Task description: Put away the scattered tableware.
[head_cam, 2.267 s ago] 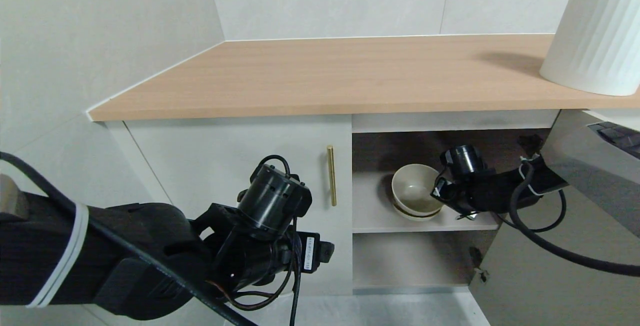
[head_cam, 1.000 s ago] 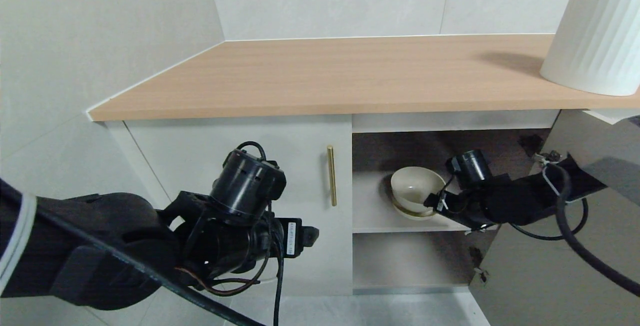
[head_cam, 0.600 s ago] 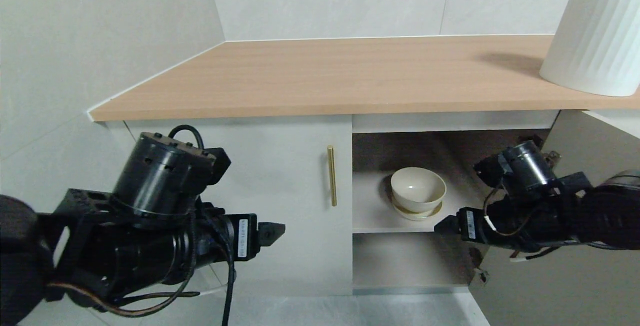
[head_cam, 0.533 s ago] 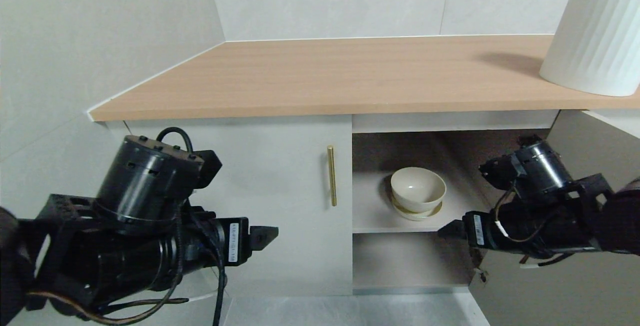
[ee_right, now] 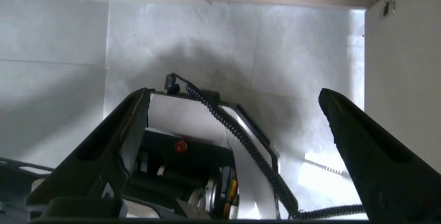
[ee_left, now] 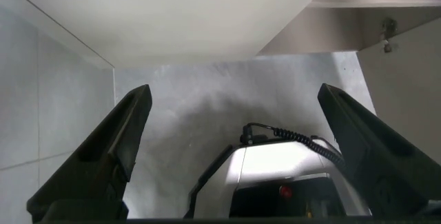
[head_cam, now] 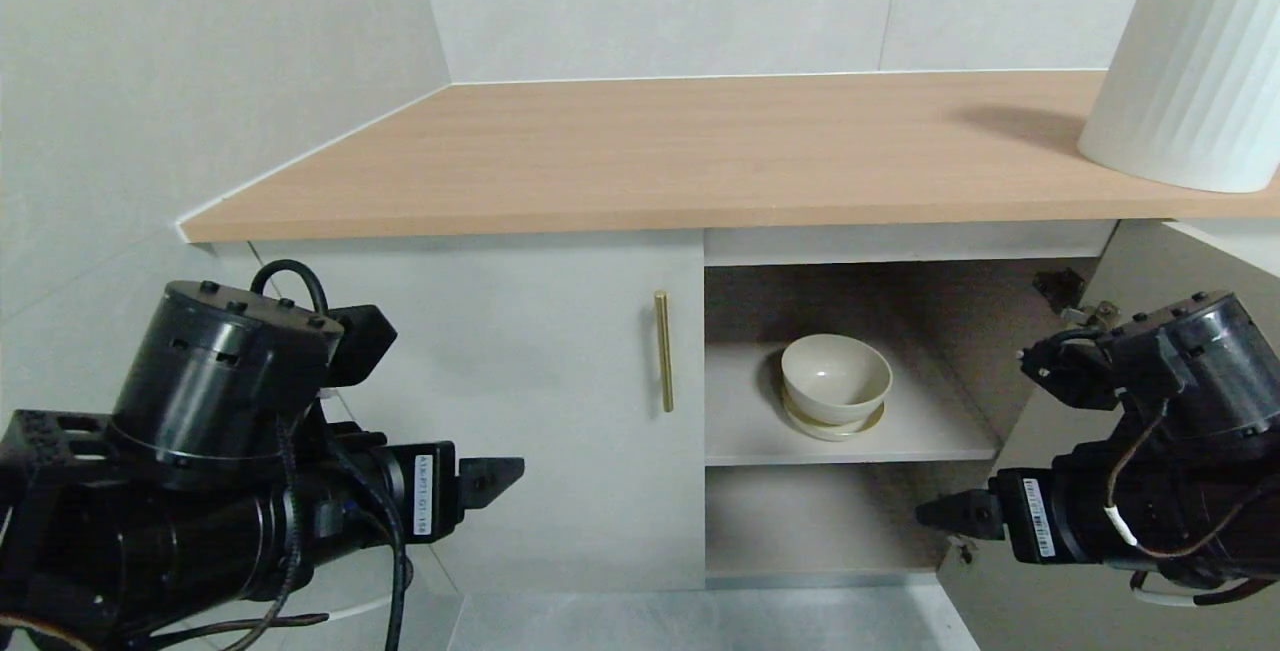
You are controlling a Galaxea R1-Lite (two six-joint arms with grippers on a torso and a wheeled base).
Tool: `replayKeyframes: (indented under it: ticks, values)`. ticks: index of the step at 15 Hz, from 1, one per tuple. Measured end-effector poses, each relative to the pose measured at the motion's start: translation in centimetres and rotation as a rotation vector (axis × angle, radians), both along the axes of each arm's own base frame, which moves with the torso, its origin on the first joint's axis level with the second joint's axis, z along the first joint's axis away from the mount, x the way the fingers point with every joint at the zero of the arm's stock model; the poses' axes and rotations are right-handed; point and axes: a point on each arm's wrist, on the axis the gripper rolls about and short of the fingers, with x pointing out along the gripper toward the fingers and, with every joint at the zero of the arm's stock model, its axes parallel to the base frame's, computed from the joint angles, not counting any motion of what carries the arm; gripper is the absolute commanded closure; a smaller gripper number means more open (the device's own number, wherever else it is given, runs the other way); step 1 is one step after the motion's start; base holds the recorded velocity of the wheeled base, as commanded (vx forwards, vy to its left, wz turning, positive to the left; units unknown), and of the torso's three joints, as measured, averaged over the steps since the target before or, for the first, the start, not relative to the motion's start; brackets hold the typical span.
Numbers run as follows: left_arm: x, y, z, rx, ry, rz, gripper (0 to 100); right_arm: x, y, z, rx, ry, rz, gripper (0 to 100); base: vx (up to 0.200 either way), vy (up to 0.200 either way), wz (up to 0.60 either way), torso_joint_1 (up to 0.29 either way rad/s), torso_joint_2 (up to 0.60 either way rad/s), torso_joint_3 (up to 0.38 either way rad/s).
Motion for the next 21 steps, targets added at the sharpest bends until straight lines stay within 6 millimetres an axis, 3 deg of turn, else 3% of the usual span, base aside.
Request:
replayKeyframes:
  ticks: [12,21]
  values:
    - [1.1,-0.8,-1.4,0.033,0.051,-0.002,0,-0.4,-0.1,0.0,0.001,-0.004,0.002,0,-0.200,0.000,0.00,0.004,0.00,0.005]
    - [1.2,-0.9,-1.6,0.038,0.058,-0.002,0,-0.4,-0.2,0.0,0.000,-0.003,0.002,0,0.000,0.000,0.00,0.000,0.00,0.000]
